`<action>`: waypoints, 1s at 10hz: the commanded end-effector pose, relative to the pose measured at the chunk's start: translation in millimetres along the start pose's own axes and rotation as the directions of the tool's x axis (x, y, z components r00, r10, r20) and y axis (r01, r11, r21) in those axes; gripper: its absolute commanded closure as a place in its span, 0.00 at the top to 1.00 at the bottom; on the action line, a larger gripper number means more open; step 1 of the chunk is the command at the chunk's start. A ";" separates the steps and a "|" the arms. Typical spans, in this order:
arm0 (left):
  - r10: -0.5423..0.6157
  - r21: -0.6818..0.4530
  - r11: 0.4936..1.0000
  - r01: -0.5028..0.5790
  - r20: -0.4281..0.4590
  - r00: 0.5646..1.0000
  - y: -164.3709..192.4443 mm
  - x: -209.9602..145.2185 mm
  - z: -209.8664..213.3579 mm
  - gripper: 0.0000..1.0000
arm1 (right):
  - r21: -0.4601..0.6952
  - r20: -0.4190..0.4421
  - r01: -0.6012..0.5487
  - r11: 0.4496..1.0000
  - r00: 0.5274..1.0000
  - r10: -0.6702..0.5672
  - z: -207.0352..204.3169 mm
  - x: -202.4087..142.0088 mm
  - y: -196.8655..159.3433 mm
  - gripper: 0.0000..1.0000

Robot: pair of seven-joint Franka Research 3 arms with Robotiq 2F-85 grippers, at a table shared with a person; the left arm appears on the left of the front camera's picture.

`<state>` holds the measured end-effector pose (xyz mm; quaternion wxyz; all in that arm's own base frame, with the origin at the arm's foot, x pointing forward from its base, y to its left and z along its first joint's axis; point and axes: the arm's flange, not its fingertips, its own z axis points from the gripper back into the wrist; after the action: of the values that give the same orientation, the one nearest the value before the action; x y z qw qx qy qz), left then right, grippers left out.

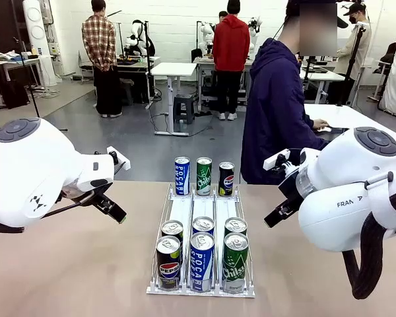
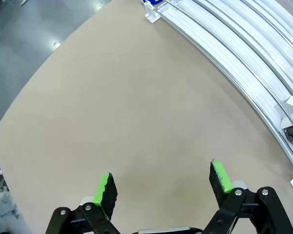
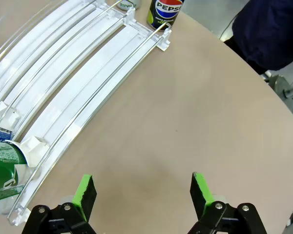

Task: Retrieve and hand over the desired beverage to the person.
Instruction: Pick up a can of the same type that the person held from the Automatic Can Dispenser.

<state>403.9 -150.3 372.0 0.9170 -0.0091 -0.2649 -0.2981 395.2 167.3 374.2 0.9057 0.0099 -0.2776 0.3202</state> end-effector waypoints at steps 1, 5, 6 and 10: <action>0.000 0.000 1.000 0.000 0.000 1.000 0.2 0.0 0.0 1.00 | 0.000 0.000 0.000 1.000 1.000 0.000 0.0 -0.1 -0.1 1.00; 0.000 0.000 1.000 0.000 0.000 1.000 0.2 0.0 0.0 1.00 | 0.000 0.000 0.000 1.000 1.000 0.000 0.0 -0.1 -0.1 1.00; 0.000 0.000 1.000 0.000 0.000 1.000 0.2 0.0 0.0 1.00 | 0.000 0.000 0.000 1.000 1.000 0.000 0.0 -0.1 -0.1 1.00; -0.038 0.045 0.998 0.037 0.022 0.999 7.7 23.0 67.0 1.00 | -0.107 0.022 0.008 0.994 1.000 -0.006 78.1 16.0 -7.3 1.00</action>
<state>401.3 -149.4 401.8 0.9118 -0.0056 -0.2793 -0.3009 391.9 158.9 408.8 0.9007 -0.0040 -0.2971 0.3169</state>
